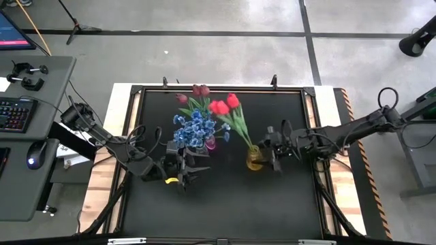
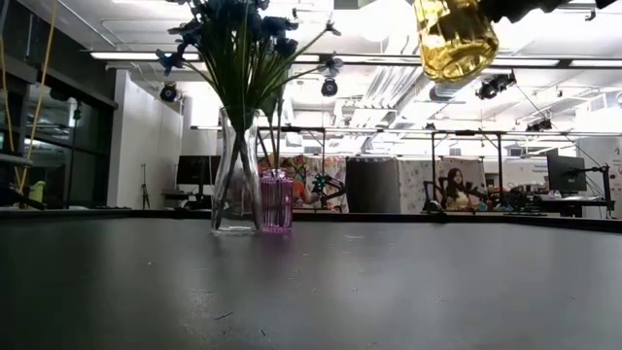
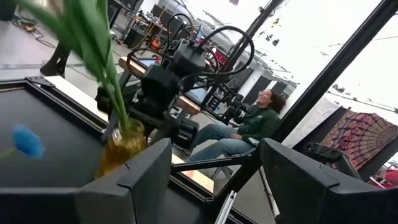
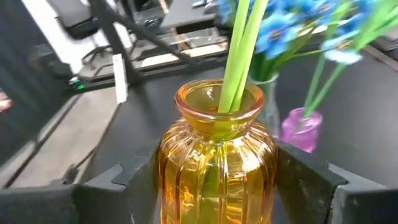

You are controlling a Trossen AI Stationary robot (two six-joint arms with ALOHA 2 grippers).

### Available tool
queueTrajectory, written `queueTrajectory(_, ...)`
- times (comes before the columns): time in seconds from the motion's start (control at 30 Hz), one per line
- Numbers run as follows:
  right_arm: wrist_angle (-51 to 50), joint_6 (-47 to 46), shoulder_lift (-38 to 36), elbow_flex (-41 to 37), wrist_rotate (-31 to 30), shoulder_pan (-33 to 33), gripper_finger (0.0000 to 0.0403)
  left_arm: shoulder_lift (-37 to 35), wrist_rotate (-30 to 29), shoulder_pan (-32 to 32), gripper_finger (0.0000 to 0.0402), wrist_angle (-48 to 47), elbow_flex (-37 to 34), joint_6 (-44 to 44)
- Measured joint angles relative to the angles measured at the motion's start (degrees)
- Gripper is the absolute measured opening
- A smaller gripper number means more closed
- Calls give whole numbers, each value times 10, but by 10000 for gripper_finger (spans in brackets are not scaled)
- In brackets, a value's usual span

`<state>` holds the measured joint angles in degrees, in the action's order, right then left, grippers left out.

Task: Sort flowers into vase by color
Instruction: Put the red flower into the yellow vase

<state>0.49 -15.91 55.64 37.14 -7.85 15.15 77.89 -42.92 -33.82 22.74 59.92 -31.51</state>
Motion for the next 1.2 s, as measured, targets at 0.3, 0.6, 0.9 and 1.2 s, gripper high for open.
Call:
queueTrajectory(0.3, 2, -44, -143, -115, -72, -35, 250, 0, 2, -4, 234, 0, 0, -28)
queueTrajectory(0.6, 258, -118, -140, -300, -103, -50, 250, 0, -8, -7, 234, 2, 0, -30)
queueTrajectory(0.9, 347, 26, 53, -259, -125, -50, 250, 0, -27, -3, 234, -1, 0, -28)
queueTrajectory(1.2, 421, 68, 258, -165, -90, -50, 250, 0, -27, -4, 234, -5, 0, -30)
